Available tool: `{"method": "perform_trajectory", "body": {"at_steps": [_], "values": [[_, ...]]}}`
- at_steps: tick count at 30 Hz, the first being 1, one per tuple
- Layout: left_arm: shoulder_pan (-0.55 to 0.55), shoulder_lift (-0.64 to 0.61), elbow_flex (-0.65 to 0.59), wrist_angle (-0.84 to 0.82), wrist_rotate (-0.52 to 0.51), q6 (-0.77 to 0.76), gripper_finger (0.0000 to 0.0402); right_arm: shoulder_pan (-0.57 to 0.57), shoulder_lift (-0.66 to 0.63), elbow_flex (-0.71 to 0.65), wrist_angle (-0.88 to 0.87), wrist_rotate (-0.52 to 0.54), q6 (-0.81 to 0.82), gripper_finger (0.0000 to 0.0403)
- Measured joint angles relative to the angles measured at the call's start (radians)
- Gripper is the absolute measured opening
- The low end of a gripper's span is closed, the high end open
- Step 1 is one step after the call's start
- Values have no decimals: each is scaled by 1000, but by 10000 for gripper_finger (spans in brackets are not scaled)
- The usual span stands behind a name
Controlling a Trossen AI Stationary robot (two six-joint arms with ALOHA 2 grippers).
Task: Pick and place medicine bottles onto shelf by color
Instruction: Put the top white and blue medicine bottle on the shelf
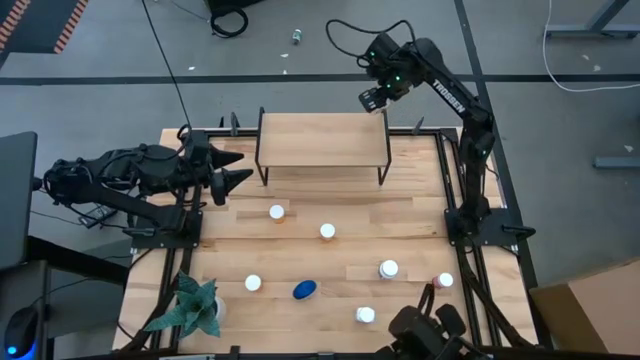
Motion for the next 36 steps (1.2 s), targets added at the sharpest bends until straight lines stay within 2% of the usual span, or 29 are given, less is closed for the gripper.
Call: {"method": "perform_trajectory", "body": {"at_steps": [7,17,36], "values": [[24,0,0,0,-3,28,309,27,11,-13,8,-27,-53,192],[36,0,0,5,-3,90,309,54,10,-75,73,-15,-6,192],[36,0,0,6,-3,85,309,47,10,-123,113,-23,42,192]]}}
